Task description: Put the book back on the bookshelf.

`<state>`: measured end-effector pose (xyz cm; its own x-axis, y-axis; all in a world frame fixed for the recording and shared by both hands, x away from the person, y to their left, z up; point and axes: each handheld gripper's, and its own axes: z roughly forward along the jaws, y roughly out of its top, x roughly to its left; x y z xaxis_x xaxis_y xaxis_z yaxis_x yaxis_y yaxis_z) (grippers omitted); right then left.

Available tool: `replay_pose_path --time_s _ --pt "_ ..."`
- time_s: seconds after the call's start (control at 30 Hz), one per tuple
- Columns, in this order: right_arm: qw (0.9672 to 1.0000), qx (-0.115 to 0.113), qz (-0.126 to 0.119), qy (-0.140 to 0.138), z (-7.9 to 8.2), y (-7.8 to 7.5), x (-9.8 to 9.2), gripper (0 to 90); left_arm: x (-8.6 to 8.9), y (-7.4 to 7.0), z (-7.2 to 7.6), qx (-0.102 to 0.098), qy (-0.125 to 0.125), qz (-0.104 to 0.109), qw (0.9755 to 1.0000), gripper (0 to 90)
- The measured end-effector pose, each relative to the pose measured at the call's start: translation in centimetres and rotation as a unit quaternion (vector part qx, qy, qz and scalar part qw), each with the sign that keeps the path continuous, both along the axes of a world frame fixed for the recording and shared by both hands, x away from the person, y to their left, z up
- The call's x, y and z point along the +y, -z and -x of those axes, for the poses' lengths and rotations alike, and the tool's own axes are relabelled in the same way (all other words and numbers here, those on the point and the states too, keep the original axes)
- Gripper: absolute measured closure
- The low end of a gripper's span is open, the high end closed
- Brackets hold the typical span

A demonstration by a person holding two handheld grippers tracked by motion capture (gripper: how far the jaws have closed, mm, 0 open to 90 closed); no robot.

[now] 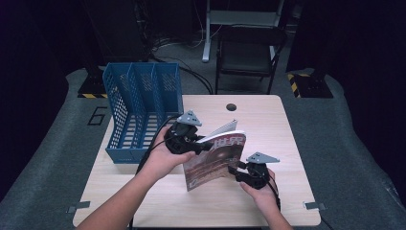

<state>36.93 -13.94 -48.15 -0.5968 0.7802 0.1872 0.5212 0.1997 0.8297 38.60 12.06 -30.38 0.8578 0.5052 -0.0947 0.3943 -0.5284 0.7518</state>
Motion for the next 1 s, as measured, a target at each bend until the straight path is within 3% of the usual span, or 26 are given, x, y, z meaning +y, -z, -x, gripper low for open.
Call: replay_pose_path --time_s 0.47,1.0 --pt "1.0 0.001 0.0 0.0 -0.03 -0.04 0.05 55.8 -0.58 -0.21 -0.46 0.013 0.007 -0.041 0.999 78.0" --pt "1.0 -0.002 -0.002 0.0 -0.13 -0.02 0.03 55.1 -0.76 -0.34 -0.66 0.01 0.006 -0.062 0.998 83.3"
